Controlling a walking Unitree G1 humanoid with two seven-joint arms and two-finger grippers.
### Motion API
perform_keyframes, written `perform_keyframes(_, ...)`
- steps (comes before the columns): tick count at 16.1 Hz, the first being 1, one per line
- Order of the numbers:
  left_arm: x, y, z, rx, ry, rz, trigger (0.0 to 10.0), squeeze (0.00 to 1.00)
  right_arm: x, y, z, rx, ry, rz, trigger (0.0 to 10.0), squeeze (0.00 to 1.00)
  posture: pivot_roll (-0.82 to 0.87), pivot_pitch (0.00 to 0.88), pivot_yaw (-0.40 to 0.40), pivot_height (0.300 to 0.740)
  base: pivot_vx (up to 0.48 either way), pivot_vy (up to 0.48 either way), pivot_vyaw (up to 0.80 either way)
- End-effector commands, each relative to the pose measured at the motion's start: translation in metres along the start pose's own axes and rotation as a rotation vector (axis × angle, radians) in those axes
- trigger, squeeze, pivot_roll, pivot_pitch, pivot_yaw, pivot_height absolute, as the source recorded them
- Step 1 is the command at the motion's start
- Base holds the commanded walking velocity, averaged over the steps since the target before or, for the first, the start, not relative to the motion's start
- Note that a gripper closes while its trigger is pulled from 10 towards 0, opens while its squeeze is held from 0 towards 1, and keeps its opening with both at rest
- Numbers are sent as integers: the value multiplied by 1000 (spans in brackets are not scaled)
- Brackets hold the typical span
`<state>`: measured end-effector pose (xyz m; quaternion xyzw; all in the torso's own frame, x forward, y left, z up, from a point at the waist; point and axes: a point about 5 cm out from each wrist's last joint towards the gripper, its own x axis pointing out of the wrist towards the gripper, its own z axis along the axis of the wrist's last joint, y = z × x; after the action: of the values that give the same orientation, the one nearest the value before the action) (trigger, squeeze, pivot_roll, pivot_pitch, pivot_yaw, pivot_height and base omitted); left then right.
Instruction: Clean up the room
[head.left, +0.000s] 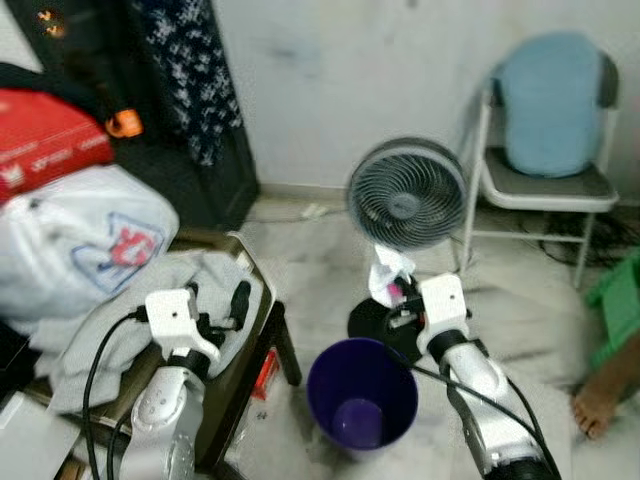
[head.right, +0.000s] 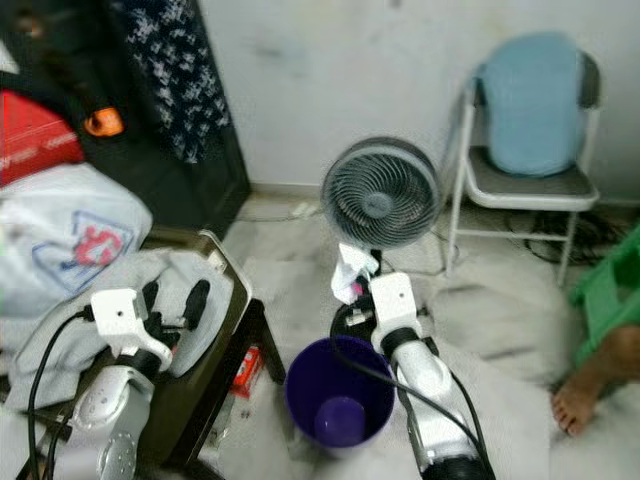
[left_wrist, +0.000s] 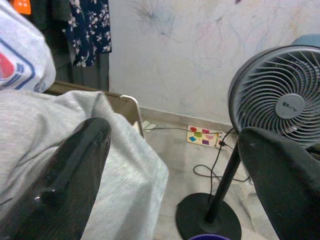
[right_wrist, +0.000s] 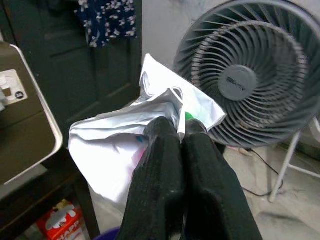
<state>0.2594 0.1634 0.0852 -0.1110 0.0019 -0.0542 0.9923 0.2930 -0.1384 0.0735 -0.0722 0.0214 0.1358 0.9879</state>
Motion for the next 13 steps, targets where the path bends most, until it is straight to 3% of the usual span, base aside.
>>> perform_keyframes(1,-3,6,3,18,-7,2,10000,0,4,7,4,7,-14,22,10000,0,-165,0,90,740,0,0,800)
perform_keyframes(6,-8,-7,7,26,-10,-161,10000,0,8,12,-3,19,26,12,10000,0,-153,0,93,740,0,0,0)
perform_keyframes(8,-15,-16,8,37,15,-282,10000,0,10,13,-14,7,112,-22,10000,0,-139,5,95,740,0,0,0)
perform_keyframes(13,-39,-18,17,130,84,-464,10000,0,9,12,-35,67,263,-156,10000,0,-83,120,139,740,0,0,0)
